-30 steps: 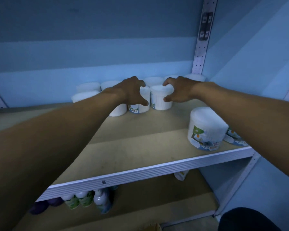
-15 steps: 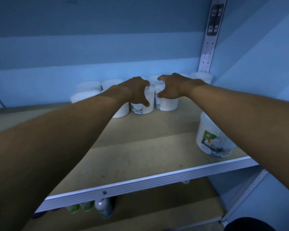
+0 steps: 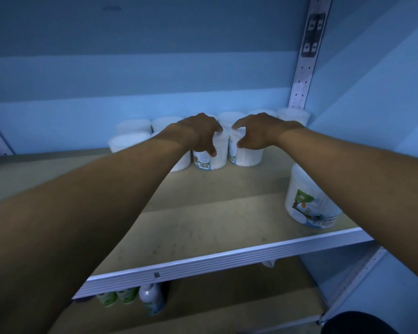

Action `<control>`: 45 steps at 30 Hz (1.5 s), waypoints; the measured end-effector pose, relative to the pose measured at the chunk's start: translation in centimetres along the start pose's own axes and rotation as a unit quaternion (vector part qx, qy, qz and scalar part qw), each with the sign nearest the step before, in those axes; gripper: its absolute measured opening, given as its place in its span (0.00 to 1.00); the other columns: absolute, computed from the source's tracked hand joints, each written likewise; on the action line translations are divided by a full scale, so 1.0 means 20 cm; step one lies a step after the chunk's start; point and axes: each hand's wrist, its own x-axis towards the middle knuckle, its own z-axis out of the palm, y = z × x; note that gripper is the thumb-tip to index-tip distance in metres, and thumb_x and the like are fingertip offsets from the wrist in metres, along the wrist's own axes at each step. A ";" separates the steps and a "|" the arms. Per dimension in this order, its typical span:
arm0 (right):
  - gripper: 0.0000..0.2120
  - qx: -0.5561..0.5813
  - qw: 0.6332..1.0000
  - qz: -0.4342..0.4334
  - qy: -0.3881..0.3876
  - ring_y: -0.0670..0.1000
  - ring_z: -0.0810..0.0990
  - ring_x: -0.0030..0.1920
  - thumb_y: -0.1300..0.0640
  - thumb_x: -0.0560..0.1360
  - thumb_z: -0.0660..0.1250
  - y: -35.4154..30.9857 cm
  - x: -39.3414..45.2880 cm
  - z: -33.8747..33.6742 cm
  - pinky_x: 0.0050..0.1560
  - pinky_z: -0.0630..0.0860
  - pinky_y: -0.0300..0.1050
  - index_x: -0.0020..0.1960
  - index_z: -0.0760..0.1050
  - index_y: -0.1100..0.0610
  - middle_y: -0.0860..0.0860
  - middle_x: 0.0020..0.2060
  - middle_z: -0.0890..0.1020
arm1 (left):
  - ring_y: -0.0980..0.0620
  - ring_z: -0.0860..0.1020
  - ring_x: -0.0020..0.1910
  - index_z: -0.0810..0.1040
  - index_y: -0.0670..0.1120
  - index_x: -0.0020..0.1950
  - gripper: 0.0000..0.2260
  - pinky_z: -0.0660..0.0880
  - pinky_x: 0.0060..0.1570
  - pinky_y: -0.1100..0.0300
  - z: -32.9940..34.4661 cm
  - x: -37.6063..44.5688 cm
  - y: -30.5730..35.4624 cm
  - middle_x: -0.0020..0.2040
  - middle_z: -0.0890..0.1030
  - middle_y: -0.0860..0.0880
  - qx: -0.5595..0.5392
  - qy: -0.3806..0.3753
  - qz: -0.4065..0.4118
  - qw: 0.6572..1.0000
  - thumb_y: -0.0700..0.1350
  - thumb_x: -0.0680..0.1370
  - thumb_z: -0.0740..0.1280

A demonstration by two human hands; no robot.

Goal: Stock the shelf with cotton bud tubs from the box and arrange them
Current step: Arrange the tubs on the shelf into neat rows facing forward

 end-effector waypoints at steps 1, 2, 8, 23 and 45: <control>0.29 0.003 1.000 -0.001 -0.002 0.57 0.69 0.71 0.47 0.76 0.67 0.00 -0.01 -0.01 0.69 0.69 0.50 0.76 0.64 0.44 0.50 0.75 0.68 | 0.47 0.70 0.70 0.67 0.52 0.76 0.33 0.69 0.63 0.54 0.00 -0.01 0.01 0.72 0.71 0.49 -0.004 0.002 -0.001 1.000 0.52 0.73 0.75; 0.29 0.008 1.000 -0.002 -0.004 0.56 0.70 0.71 0.47 0.76 0.67 0.00 -0.03 -0.01 0.68 0.70 0.50 0.75 0.65 0.44 0.49 0.75 0.68 | 0.47 0.70 0.70 0.68 0.52 0.76 0.33 0.69 0.63 0.54 0.00 -0.03 0.01 0.72 0.71 0.49 -0.006 0.006 0.000 1.000 0.52 0.73 0.75; 0.28 0.023 1.000 -0.003 -0.008 0.54 0.70 0.70 0.46 0.75 0.69 -0.02 -0.15 -0.03 0.67 0.70 0.47 0.74 0.67 0.43 0.47 0.74 0.69 | 0.47 0.71 0.69 0.68 0.53 0.75 0.33 0.70 0.61 0.54 -0.01 -0.16 0.06 0.71 0.72 0.49 -0.010 0.016 0.002 1.000 0.54 0.72 0.75; 0.25 0.058 0.998 -0.006 0.017 0.53 0.69 0.71 0.42 0.75 0.69 -0.13 -0.53 -0.03 0.65 0.68 0.46 0.71 0.70 0.40 0.47 0.74 0.68 | 0.49 0.67 0.70 0.70 0.54 0.74 0.31 0.68 0.62 0.57 0.04 -0.54 0.06 0.70 0.72 0.49 -0.061 0.063 0.022 0.996 0.57 0.72 0.74; 0.20 0.118 0.989 -0.011 0.092 0.55 0.70 0.68 0.42 0.71 0.73 -0.16 -0.76 0.01 0.73 0.61 0.61 0.62 0.76 0.37 0.48 0.66 0.77 | 0.45 0.72 0.61 0.76 0.57 0.68 0.35 0.71 0.59 0.51 0.16 -0.65 0.03 0.60 0.79 0.49 -0.068 0.137 0.014 0.988 0.72 0.66 0.67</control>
